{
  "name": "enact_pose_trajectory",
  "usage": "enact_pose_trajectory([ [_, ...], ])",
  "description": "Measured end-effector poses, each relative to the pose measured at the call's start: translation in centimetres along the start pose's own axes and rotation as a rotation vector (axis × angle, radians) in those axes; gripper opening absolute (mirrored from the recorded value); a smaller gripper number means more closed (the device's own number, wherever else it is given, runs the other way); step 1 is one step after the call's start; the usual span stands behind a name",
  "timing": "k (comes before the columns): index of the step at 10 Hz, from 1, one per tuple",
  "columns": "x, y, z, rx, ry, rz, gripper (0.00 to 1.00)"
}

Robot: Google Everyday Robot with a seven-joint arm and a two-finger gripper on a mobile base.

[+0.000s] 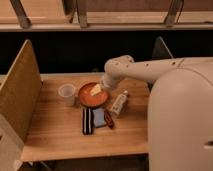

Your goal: Drag the pepper across the table

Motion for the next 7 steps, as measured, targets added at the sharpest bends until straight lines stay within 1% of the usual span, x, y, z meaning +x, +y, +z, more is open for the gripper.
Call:
enact_pose_trajectory([
  [1, 1.3, -0.6, -0.5, 0.005, 0.017, 0.011, 0.80],
  [2, 3.1, -1.5, -1.2, 0.019, 0.045, 0.044, 0.80],
  [3, 4.4, -1.8, -1.5, 0.025, 0.067, 0.068, 0.80],
  [4, 6.2, -1.8, -1.8, 0.029, 0.105, 0.093, 0.80],
  [5, 7.0, -1.7, -1.9, 0.031, 0.125, 0.102, 0.80],
  [7, 7.0, -1.6, -1.9, 0.030, 0.125, 0.101, 0.80],
])
